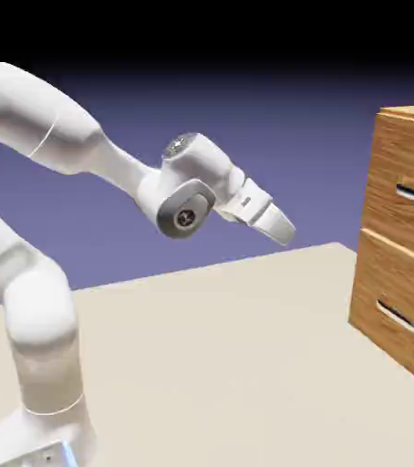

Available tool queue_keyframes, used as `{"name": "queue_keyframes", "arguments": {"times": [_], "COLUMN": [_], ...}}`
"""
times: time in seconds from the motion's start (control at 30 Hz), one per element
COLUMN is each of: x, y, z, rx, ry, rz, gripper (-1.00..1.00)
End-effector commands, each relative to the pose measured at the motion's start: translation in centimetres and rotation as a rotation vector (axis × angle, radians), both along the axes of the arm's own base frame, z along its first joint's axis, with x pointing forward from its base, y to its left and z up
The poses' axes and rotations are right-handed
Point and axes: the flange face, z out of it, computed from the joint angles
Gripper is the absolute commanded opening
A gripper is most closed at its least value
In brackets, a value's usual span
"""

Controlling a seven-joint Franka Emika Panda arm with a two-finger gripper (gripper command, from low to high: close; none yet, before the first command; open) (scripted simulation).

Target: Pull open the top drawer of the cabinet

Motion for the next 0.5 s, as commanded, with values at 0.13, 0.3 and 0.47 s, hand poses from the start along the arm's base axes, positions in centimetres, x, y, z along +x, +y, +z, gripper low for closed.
{"name": "queue_keyframes", "arguments": {"times": [0.13,0.3,0.47], "x": [-0.4,-1.3,-2.5], "y": [2.0,3.3,3.8], "z": [4.7,9.2,13.2], "rx": [-0.260,-0.534,-0.822], "ry": [-0.101,-0.210,-0.318], "rz": [0.279,0.520,0.719], "gripper": [0.00,0.00,0.00]}}
